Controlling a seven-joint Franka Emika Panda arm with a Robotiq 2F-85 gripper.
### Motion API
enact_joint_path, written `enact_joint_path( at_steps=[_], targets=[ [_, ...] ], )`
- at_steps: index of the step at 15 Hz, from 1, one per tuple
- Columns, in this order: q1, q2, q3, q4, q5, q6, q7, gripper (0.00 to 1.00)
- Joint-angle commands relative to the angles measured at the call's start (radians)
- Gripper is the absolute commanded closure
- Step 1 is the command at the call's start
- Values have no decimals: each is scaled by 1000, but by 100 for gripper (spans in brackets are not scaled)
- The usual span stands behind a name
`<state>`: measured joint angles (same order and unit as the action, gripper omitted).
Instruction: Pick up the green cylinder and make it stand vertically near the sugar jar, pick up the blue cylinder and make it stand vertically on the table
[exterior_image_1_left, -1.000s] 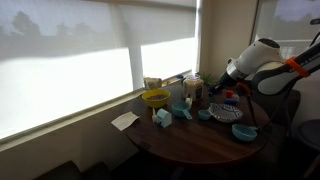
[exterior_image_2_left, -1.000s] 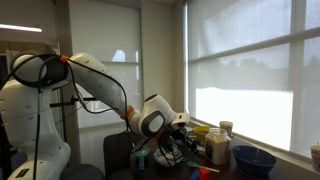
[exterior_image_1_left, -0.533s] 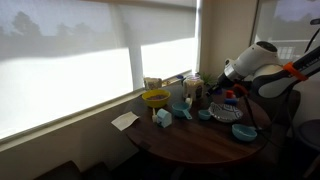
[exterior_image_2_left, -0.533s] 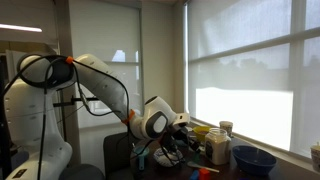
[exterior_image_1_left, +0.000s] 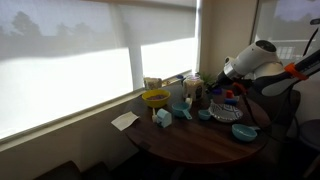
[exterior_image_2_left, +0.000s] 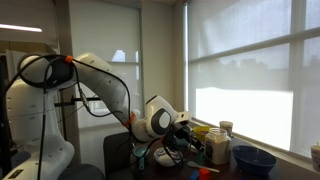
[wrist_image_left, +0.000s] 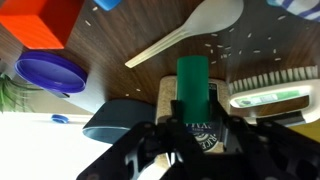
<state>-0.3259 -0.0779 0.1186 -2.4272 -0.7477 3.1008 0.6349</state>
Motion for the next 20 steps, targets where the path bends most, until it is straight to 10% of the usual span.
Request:
enact_joint_path(
  at_steps=[1,3,4,20],
  targets=[
    [0,3,2,1,-2,0,2,67],
    [0,6,3,3,-3,0,3,67],
    [0,7,3,4,-3,0,3,92],
    [-75,86,2,40,-144,169,139,92]
  ],
)
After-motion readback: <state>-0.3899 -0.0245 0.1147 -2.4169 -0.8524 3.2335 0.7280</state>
